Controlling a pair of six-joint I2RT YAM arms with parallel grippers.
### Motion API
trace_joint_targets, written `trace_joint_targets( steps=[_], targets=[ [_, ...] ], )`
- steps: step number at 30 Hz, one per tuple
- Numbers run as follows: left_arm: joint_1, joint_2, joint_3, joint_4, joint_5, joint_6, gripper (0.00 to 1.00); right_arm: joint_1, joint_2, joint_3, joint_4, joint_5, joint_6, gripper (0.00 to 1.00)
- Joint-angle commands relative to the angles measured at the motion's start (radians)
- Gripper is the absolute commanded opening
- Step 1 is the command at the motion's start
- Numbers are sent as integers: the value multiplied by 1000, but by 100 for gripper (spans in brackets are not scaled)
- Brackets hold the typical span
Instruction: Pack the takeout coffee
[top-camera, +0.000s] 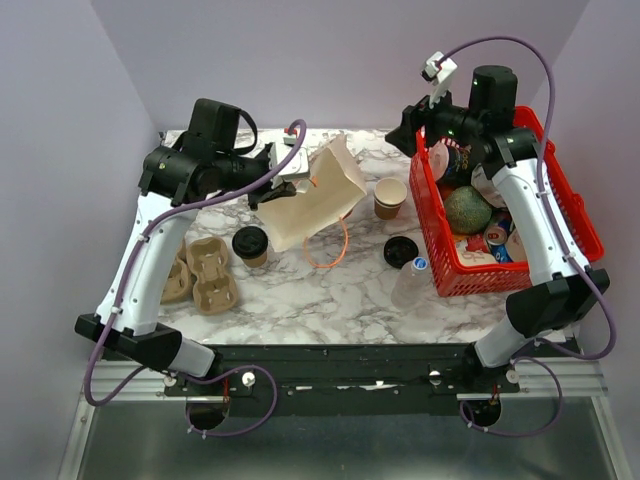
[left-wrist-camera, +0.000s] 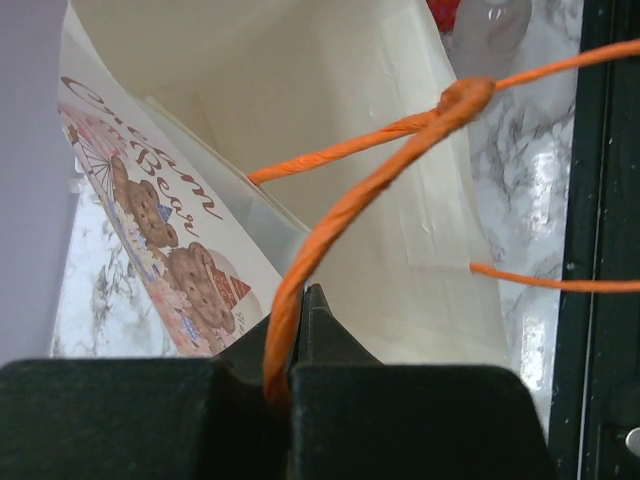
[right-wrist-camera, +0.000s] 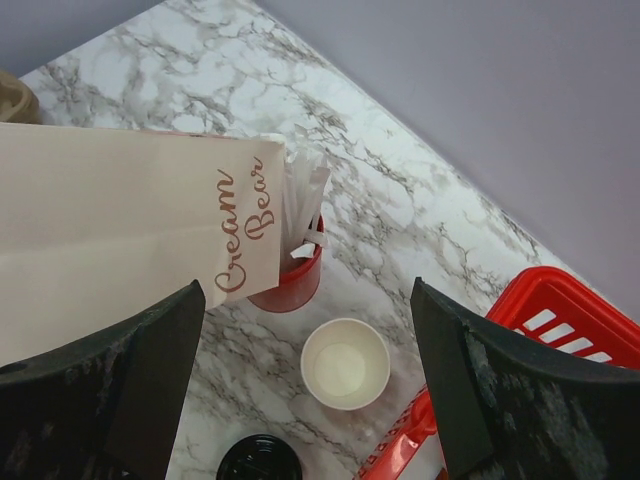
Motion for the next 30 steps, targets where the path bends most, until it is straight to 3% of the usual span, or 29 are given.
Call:
trace_joint_targets(
  steps=[1, 14, 22, 30],
  targets=[
    [-31, 34, 23, -26, -104, 123, 0, -10, -38, -31, 15, -7, -3, 92],
    [-32, -84, 45, 143, -213, 23, 0, -17, -22, -34, 26, -6, 0, 92],
    [-35, -149, 88, -21, -160, 66, 0, -17, 11, -2, 18, -27, 3, 92],
    [-113, -136, -59, -60, -107, 175, 0, -17, 24, 15, 12, -52, 6, 92]
  ],
)
